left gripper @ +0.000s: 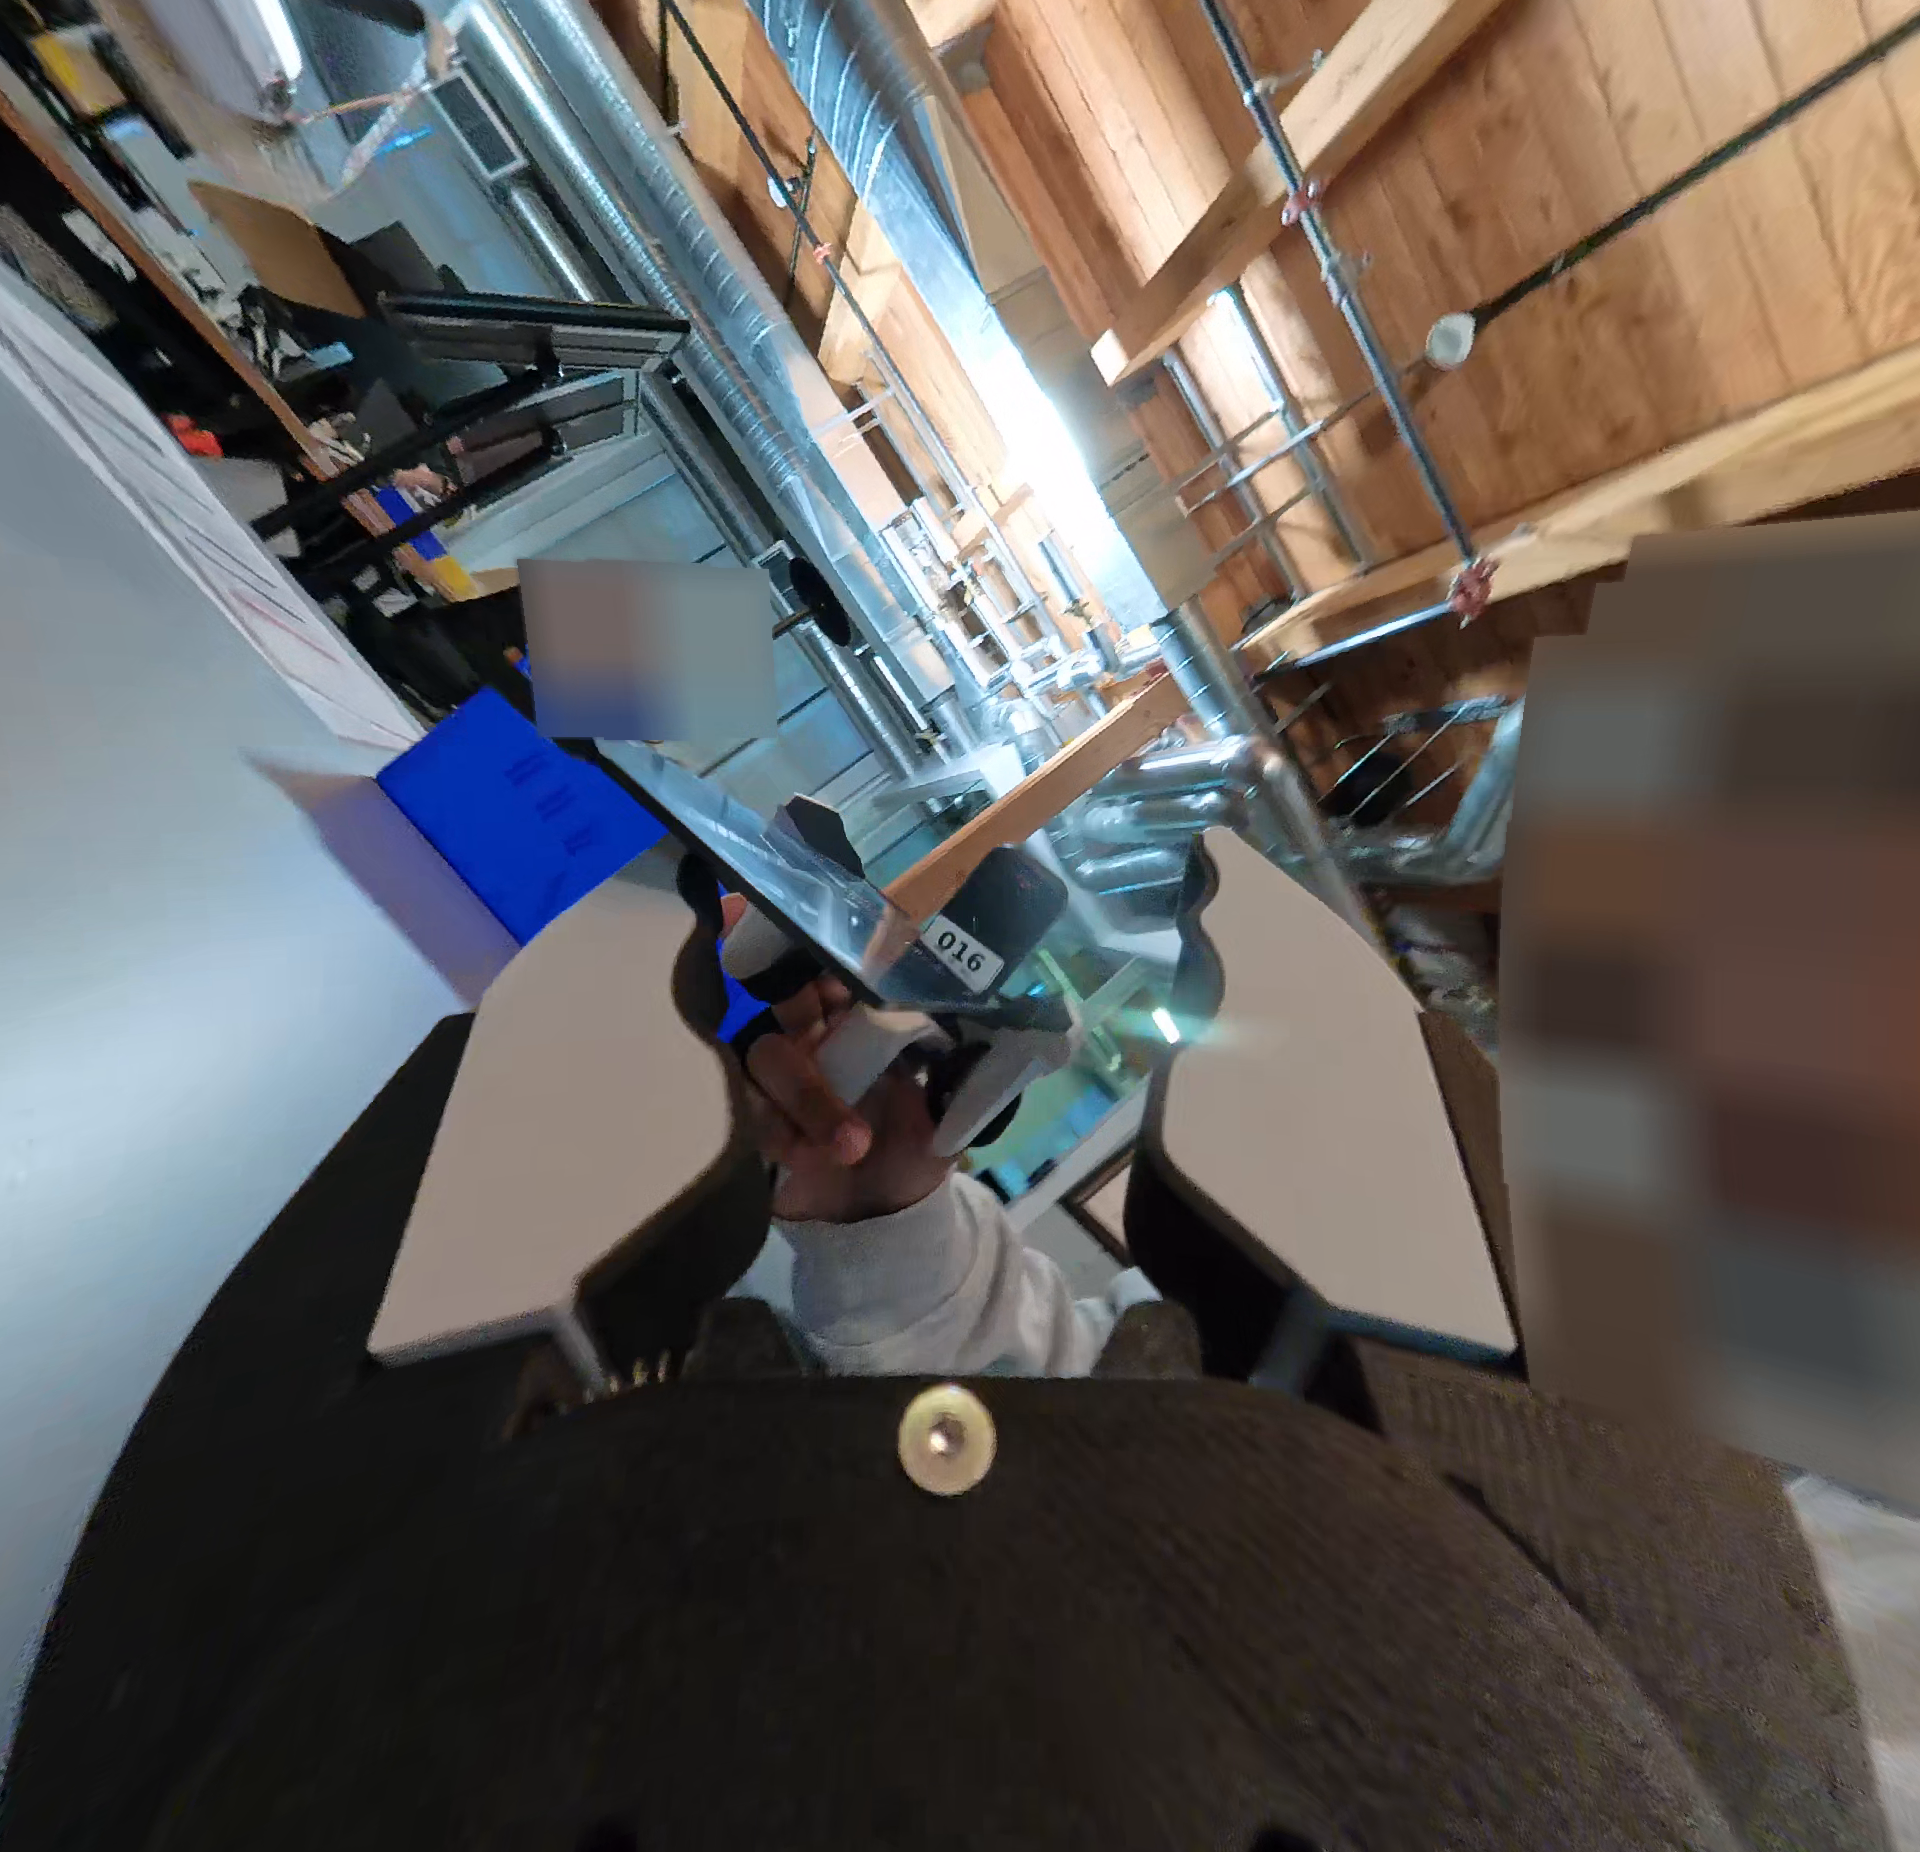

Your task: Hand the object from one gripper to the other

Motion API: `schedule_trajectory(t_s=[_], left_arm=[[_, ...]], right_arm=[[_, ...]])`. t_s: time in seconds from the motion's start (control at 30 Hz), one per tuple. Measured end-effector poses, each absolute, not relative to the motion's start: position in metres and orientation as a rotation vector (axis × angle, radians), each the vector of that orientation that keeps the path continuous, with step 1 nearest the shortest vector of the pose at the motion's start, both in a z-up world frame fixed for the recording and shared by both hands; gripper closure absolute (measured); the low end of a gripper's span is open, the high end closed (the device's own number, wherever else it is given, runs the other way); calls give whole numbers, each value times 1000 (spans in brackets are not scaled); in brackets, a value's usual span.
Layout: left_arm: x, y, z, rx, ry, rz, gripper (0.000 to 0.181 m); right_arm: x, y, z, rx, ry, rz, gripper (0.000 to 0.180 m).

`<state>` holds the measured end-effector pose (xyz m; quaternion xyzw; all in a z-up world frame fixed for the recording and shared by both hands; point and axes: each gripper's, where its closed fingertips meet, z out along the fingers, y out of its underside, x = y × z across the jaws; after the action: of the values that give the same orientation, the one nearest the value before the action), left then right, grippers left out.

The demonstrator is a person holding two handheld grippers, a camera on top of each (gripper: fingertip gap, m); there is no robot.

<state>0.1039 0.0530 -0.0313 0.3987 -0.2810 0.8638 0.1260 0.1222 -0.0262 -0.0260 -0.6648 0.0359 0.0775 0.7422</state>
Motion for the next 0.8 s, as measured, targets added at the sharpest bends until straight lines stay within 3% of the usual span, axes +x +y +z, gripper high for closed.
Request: schedule_trajectory(t_s=[0.03,0.13,0.3,0.43,0.8], left_arm=[[103,49,-30,1160,-877,2536,93],[101,37,-29,1195,-1107,2596,86],[102,25,-28,1266,-1414,2722,57],[102,26,-27,1301,-1506,2770,51],[96,41,-14,1242,-1280,2851,69]], right_arm=[[123,-28,-24,-1433,101,218,73],[123,-29,-21,-1380,145,324,74],[112,-24,-19,-1340,160,459,73],[105,-21,-19,-1336,153,520,73],[94,-12,-33,-1376,164,665,73]])
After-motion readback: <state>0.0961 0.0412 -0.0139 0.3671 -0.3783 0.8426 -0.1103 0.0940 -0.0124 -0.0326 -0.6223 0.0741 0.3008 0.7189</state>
